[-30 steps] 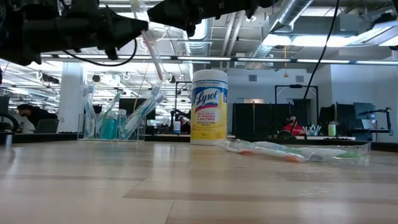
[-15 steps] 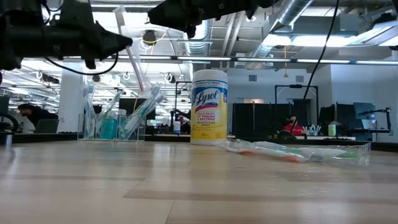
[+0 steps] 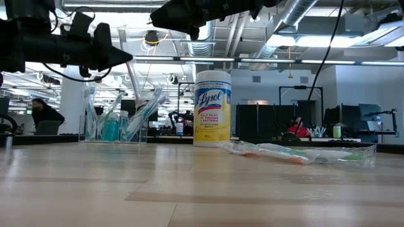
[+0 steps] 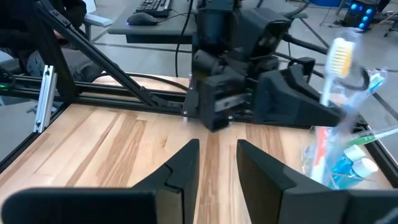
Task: Pick & Place toothbrushing station
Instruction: Put the orange toothbrush into the transparent organizer
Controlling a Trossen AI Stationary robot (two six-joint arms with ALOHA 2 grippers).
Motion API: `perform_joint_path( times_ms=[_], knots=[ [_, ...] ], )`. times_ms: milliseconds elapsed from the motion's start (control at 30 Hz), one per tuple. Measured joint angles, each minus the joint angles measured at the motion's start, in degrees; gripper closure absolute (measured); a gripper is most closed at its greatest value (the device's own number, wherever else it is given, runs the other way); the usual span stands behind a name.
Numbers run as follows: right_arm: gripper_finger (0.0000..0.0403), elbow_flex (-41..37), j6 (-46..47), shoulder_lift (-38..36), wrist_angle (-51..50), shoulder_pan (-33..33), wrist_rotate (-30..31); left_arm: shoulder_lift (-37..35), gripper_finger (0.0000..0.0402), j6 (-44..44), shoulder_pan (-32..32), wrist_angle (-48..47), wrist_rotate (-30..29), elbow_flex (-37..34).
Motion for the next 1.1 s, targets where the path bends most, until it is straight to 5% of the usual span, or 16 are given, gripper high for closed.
perform_joint_path(
  times_ms=[300,533,1100],
  knots=[
    [0.0305,0.0,-0.16,0.2,-0.05,0.0,-0.01,0.0,0.038,-1.44,5.56,-1.29,0.11,0.4],
    [0.0305,0.0,-0.2,0.2,-0.37,0.0,-0.02,0.0,0.038,-1.35,9.55,-12.29,0.55,5.24],
    [0.0305,0.0,-0.2,0.2,-3.89,0.0,-0.02,0.0,0.038,-3.99,20.43,-18.44,9.39,7.21]
  ],
)
